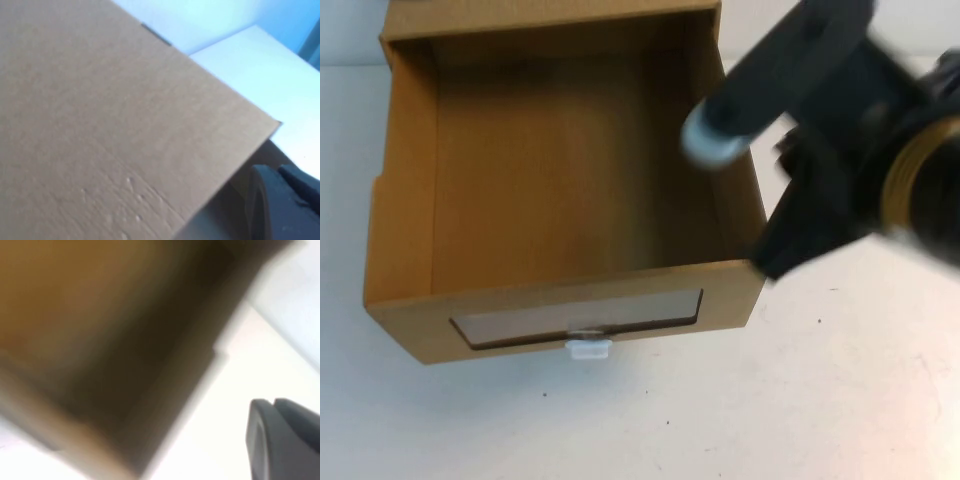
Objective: Open the shoe box
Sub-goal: 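Pull the top drawer of the cardboard box fully open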
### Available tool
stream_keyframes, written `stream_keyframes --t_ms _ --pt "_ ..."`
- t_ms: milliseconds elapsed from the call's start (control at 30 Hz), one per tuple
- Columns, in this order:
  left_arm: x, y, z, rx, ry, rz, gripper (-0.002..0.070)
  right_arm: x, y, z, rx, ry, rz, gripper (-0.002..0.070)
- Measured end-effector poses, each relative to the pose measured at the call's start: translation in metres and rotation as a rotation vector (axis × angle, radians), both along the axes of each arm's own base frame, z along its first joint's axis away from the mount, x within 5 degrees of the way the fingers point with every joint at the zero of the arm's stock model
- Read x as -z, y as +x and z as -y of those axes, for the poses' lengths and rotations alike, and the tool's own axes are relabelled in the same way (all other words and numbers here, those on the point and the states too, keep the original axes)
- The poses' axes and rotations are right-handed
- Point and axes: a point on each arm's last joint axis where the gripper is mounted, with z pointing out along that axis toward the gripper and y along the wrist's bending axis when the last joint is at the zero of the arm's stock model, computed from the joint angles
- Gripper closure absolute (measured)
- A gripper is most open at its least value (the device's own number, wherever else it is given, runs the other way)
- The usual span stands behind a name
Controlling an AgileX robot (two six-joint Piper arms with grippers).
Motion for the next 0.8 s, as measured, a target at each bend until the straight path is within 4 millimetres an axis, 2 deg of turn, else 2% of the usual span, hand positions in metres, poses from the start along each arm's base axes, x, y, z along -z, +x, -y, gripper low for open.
stream_keyframes --t_ms 167,300,367,467,567,800 --pt "-0.01 -0.03 -0.009 -0.028 0.037 0.011 0.068 -0.019 0.049 0.05 0.129 0.097 -0.088 0.0687" --pt "0.002 -0.056 -0.019 -0.069 0.112 -0.036 0.068 -0.019 0.075 0.096 0.218 0.174 -0.154 0.0688" --pt "0.014 -0.068 -0.023 -0.089 0.136 -0.067 0.068 -0.017 0.08 0.117 0.241 0.22 -0.204 0.0689" --pt "0.025 -0.097 -0.03 -0.126 0.129 -0.035 0.068 -0.011 0.078 0.137 0.221 0.304 -0.252 0.0689" --pt "0.04 -0.126 -0.038 -0.172 0.103 0.049 0.068 -0.007 0.067 0.149 0.194 0.403 -0.24 0.0689" --pt "0.103 -0.206 -0.061 -0.309 0.031 0.297 0.068 0.01 0.013 0.158 0.138 0.514 -0.104 0.0689"
